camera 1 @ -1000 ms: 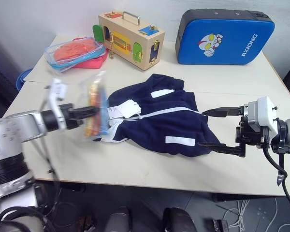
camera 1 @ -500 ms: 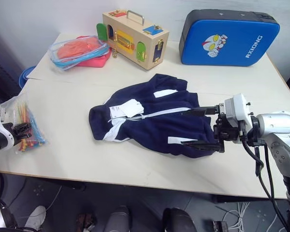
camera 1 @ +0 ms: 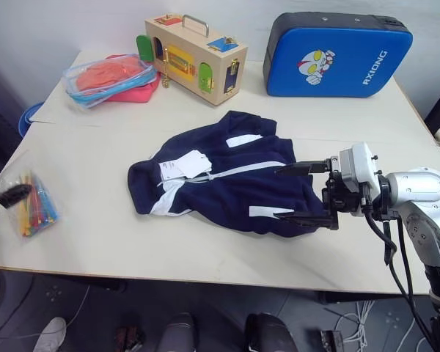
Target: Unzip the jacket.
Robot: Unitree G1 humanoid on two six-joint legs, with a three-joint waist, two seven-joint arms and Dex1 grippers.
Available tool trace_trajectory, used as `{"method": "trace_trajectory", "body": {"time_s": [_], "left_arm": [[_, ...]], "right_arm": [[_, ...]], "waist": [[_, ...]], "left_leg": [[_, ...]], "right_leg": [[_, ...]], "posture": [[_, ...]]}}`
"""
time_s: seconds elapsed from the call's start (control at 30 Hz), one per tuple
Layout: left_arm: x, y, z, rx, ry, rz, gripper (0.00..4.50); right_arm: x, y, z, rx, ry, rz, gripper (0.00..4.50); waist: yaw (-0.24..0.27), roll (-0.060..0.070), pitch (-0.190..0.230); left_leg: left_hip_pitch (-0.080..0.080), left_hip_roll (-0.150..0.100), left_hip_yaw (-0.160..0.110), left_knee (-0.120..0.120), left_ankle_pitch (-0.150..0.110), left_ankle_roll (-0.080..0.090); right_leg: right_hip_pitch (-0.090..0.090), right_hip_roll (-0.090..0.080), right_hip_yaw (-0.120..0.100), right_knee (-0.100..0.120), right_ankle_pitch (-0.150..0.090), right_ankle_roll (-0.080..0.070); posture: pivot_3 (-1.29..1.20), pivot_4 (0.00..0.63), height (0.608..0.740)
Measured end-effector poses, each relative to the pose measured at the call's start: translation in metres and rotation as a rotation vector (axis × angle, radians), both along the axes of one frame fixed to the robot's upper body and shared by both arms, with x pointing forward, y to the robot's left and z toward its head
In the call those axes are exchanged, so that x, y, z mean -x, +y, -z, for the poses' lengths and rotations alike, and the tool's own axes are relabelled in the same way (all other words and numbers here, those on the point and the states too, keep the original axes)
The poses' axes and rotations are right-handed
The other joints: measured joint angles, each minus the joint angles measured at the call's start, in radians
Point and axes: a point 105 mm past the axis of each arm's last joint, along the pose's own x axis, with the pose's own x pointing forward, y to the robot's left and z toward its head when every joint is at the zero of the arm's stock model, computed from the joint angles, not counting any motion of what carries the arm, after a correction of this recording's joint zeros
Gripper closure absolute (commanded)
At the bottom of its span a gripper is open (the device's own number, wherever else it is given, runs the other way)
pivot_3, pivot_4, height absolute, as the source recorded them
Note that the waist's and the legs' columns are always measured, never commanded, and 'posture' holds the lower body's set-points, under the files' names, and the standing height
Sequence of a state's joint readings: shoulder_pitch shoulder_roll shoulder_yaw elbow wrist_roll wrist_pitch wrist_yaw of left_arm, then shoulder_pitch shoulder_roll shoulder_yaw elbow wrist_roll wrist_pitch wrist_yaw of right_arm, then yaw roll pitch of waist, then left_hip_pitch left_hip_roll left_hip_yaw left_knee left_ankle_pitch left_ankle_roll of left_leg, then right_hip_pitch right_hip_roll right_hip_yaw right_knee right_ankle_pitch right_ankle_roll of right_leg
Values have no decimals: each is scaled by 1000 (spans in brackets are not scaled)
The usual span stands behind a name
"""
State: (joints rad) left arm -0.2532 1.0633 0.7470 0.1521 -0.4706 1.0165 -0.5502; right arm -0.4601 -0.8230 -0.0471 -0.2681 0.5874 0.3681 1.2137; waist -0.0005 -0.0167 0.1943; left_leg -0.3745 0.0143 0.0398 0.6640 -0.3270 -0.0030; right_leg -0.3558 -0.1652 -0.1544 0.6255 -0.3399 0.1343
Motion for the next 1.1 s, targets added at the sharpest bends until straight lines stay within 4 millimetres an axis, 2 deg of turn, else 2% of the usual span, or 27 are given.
{"method": "trace_trajectory", "body": {"time_s": [0.07,0.1,0.17,0.23,0.33,0.43,0.57,0.67,0.7,0.77,0.9,0.97,1.0,1.1], "left_arm": [[-1,-11,-23,8,-73,67,43],[-3,-24,-32,15,-106,138,43],[-7,-63,-44,-16,-131,346,43],[-7,-104,-47,-94,-110,547,43],[-8,-157,-29,-267,-27,796,43],[-5,-213,15,-485,75,1086,43],[-10,-255,51,-589,71,1274,43],[-19,-259,72,-691,105,1298,43],[-27,-257,78,-757,106,1279,43],[-40,-252,83,-860,98,1240,43],[-52,-249,81,-986,50,1234,43],[-55,-249,82,-1000,36,1231,0],[-56,-249,83,-997,31,1229,444],[-57,-248,85,-1001,29,1231,1278]], "right_arm": [[0,0,2,0,4,6,0],[-1,-1,3,0,4,10,0],[-1,-2,5,1,2,17,0],[-1,-4,9,17,-8,34,0],[-4,-11,22,82,-45,85,0],[-3,-27,46,205,-62,146,0],[-4,-38,74,333,-129,195,0],[-10,-46,88,393,-185,244,0],[-15,-49,92,415,-216,270,0],[-20,-51,101,447,-257,290,0],[-30,-47,100,452,-359,290,0],[-37,-47,100,439,-378,310,376],[-39,-48,101,436,-378,319,625],[-44,-49,104,445,-378,316,1576]], "waist": [[4,0,0],[5,0,0],[7,0,0],[6,0,0],[3,1,1],[5,1,1],[1,1,1],[-1,1,1],[1,1,1],[2,1,1],[-1,1,0],[-1,1,0],[0,2,0],[0,2,0]], "left_leg": [[0,0,0,0,0,0],[0,0,0,0,0,0],[-1,0,0,0,0,0],[-1,0,0,0,0,0],[-1,0,3,-1,0,0],[-1,-1,12,-1,0,0],[-1,1,15,0,0,0],[0,1,17,0,0,0],[0,1,17,0,0,0],[0,1,17,1,0,0],[4,1,17,1,0,0],[5,2,17,2,1,0],[5,2,17,3,1,0],[5,2,16,3,1,0]], "right_leg": [[0,0,0,0,0,0],[0,0,0,0,0,0],[0,0,0,0,0,0],[0,0,1,0,0,0],[-2,0,2,0,0,0],[-2,0,3,0,0,0],[-4,2,5,1,0,0],[-5,2,7,1,0,0],[-5,2,7,1,0,0],[-5,2,7,1,0,0],[-1,2,7,2,0,0],[0,2,8,3,0,0],[0,2,8,3,0,0],[0,2,8,3,1,1]], "posture": [[0,150,740],[0,150,740],[0,150,740],[0,150,740],[0,150,740],[0,150,740],[0,150,740],[0,150,740],[0,150,740],[0,150,740],[0,150,740],[0,150,740],[0,150,740],[0,150,740]]}}
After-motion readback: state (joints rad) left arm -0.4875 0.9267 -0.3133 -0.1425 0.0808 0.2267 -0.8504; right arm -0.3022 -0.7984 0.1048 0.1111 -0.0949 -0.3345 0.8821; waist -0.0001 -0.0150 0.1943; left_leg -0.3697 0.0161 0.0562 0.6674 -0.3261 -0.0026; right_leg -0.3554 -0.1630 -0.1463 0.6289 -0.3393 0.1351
